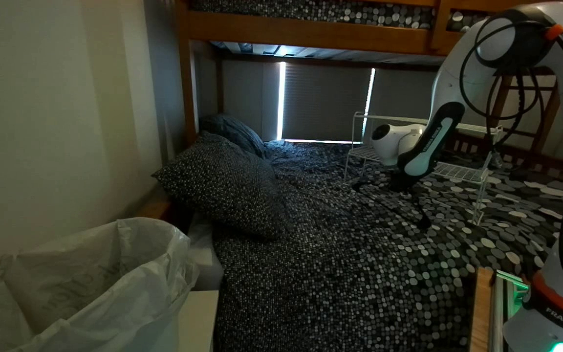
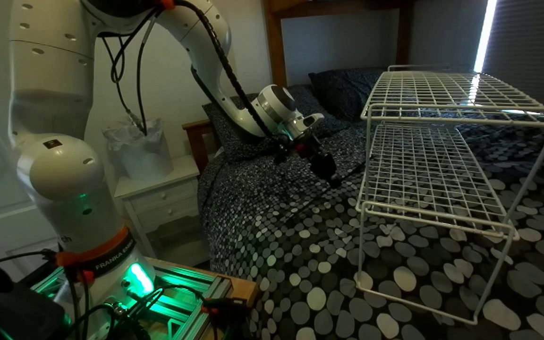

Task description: Hang the hanger on the edge of the rack

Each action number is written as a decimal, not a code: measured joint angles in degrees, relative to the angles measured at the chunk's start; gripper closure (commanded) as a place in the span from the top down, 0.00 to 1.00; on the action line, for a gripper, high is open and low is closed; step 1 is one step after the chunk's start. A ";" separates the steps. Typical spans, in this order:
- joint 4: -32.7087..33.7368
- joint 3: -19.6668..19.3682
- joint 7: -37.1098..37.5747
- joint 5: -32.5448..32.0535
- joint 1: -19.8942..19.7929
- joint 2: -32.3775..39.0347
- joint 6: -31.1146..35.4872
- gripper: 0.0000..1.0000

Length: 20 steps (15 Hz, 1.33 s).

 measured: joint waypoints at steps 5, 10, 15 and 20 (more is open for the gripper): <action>-0.16 0.09 -2.44 0.31 0.07 -0.93 0.73 0.95; -3.03 0.96 -16.54 10.21 0.03 -7.96 -2.39 1.00; -7.19 2.57 -30.31 25.30 0.75 -17.56 -3.75 1.00; -13.79 3.20 -31.93 27.87 1.29 -29.54 2.31 1.00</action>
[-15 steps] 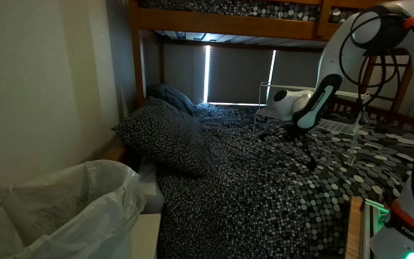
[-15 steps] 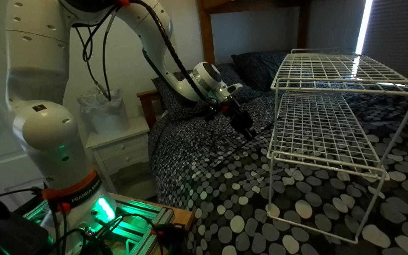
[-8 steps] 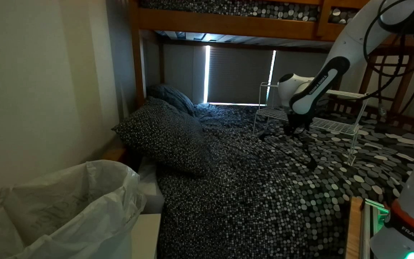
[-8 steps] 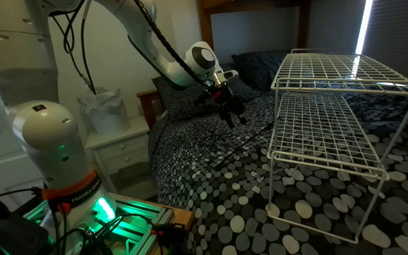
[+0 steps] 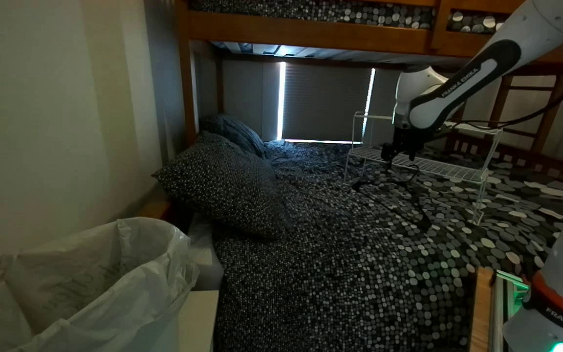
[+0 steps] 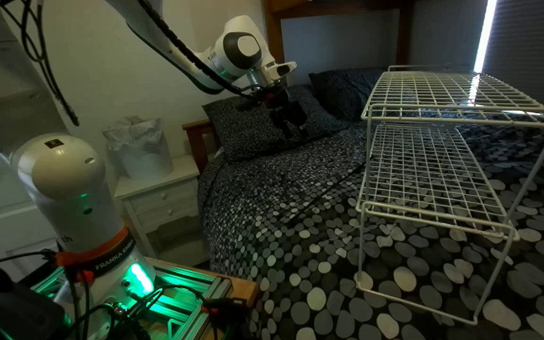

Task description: Hang the hanger on the edge of the rack

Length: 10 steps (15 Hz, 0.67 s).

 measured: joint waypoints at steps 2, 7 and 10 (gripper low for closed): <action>-3.74 0.00 -2.97 0.51 -0.26 -4.85 4.83 1.00; -14.41 -7.80 -21.60 5.28 2.74 -17.40 12.59 1.00; -17.86 -13.36 -26.99 5.45 5.62 -22.69 12.88 1.00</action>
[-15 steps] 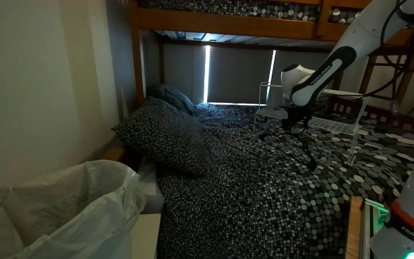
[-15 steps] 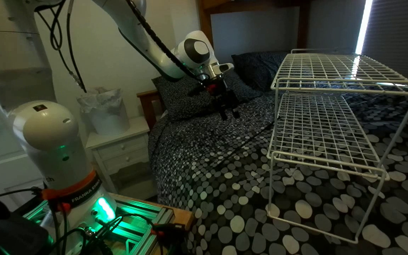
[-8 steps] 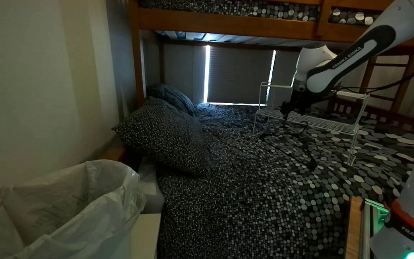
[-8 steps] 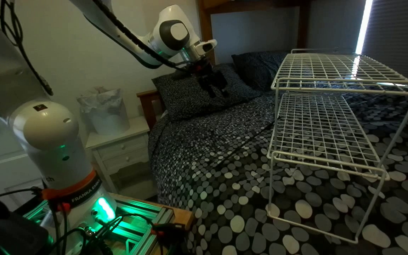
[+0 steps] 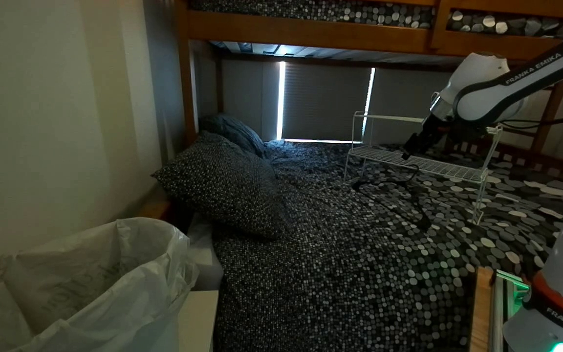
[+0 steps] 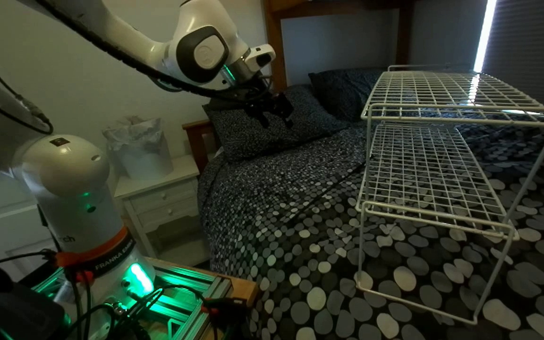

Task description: Hang the hanger on the edge of the rack

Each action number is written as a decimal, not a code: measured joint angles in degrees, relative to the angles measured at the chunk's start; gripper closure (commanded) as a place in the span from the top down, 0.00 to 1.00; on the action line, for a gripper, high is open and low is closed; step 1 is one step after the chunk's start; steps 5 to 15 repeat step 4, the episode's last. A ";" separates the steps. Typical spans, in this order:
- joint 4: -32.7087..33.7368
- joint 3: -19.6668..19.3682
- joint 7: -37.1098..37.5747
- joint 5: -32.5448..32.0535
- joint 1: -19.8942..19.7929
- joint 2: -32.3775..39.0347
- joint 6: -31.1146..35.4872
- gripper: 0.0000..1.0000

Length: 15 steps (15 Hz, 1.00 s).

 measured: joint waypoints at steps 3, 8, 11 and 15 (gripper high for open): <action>-0.75 -0.19 -0.24 0.00 0.69 -1.14 0.00 1.00; -0.75 -0.20 -0.24 0.00 0.83 -1.13 0.00 1.00; -0.75 -0.20 -0.24 0.00 0.83 -1.13 0.00 1.00; -0.75 -0.20 -0.24 0.00 0.83 -1.13 0.00 1.00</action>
